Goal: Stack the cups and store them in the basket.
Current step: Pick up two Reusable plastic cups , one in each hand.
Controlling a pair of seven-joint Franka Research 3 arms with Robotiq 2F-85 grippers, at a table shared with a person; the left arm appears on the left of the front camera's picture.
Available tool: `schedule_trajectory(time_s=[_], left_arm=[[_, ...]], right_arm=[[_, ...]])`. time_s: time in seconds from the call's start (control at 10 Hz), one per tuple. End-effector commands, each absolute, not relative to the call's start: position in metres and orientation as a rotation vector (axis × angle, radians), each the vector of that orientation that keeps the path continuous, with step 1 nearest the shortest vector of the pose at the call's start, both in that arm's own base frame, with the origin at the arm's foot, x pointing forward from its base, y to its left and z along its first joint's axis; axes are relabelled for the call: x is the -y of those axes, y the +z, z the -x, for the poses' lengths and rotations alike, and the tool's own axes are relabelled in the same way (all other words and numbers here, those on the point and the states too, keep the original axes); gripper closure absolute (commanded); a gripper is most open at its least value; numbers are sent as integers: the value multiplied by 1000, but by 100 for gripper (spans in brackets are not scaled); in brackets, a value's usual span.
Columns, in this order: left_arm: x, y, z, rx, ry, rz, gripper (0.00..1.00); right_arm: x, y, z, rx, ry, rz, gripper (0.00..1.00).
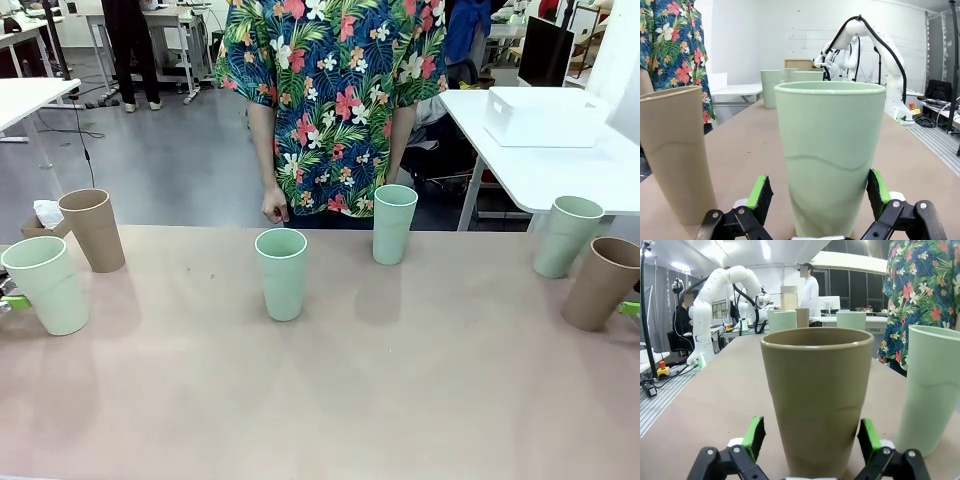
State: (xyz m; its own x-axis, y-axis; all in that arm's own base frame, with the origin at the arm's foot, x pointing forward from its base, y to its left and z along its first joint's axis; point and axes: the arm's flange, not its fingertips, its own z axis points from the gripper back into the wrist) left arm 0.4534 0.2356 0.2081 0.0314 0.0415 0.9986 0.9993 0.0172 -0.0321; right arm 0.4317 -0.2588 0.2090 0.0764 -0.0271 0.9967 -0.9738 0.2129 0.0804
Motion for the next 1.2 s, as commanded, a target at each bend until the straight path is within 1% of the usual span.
schedule_trajectory(time_s=[0.0, 0.7, 1.1], left_arm=[[-222, 204, -433, 1235, -1205, 1210, 0], [-199, 206, -424, 1225, -1221, 1241, 0], [-190, 203, -423, 1226, -1212, 1231, 0]], right_arm=[[247, 214, -428, 1270, 994, -1068, 0], [231, 216, -422, 1249, 998, -1094, 0], [220, 221, -428, 1228, 1029, -1047, 0]])
